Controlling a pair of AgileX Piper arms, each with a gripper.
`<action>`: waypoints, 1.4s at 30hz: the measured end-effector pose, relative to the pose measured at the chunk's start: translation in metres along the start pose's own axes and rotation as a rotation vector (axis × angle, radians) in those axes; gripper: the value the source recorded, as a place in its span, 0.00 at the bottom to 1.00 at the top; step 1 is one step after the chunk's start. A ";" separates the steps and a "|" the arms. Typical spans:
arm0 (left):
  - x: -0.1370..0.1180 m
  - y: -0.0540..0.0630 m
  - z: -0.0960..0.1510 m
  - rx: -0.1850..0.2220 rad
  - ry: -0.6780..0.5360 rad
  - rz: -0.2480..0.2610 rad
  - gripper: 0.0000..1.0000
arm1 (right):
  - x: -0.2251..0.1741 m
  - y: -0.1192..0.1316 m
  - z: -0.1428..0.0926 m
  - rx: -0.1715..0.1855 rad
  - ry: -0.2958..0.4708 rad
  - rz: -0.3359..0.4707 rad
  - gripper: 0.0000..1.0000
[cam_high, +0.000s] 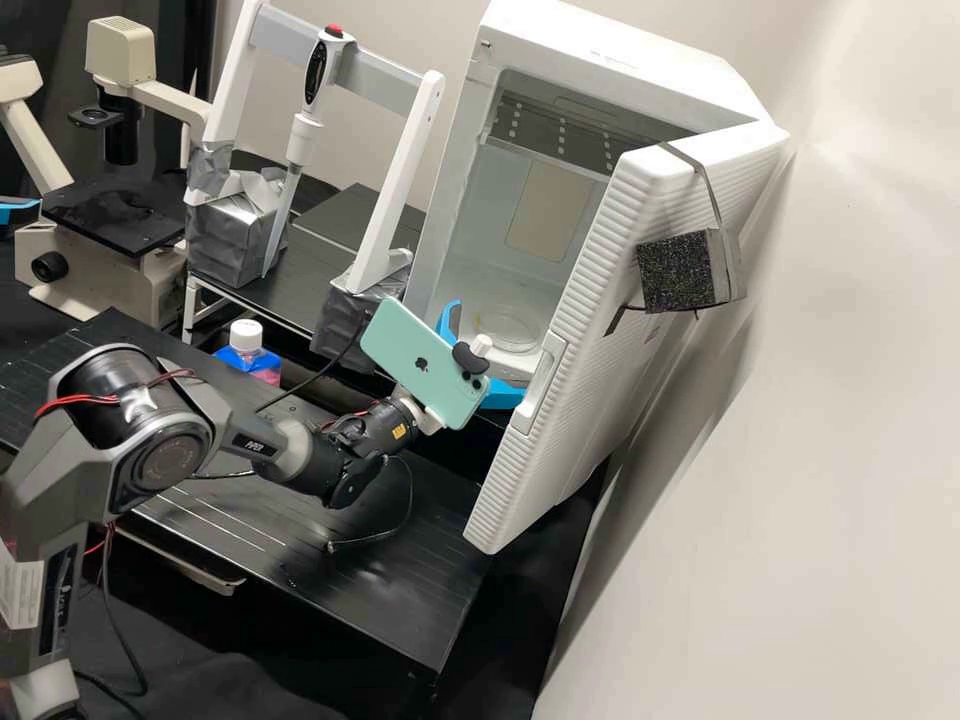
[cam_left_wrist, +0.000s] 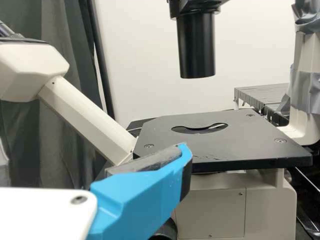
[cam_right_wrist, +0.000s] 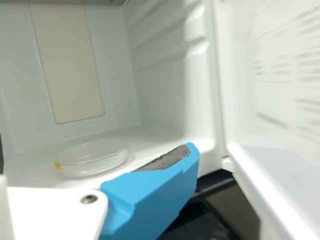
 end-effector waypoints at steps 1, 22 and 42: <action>0.000 0.000 0.000 0.000 0.000 0.000 1.00 | 0.003 -0.002 0.000 -0.004 -0.002 -0.005 1.00; 0.000 0.000 0.000 0.000 0.000 0.000 1.00 | 0.060 -0.037 0.005 -0.088 -0.042 -0.067 1.00; 0.000 0.000 0.000 0.000 0.000 0.000 1.00 | 0.090 -0.040 0.003 -0.110 -0.057 -0.083 1.00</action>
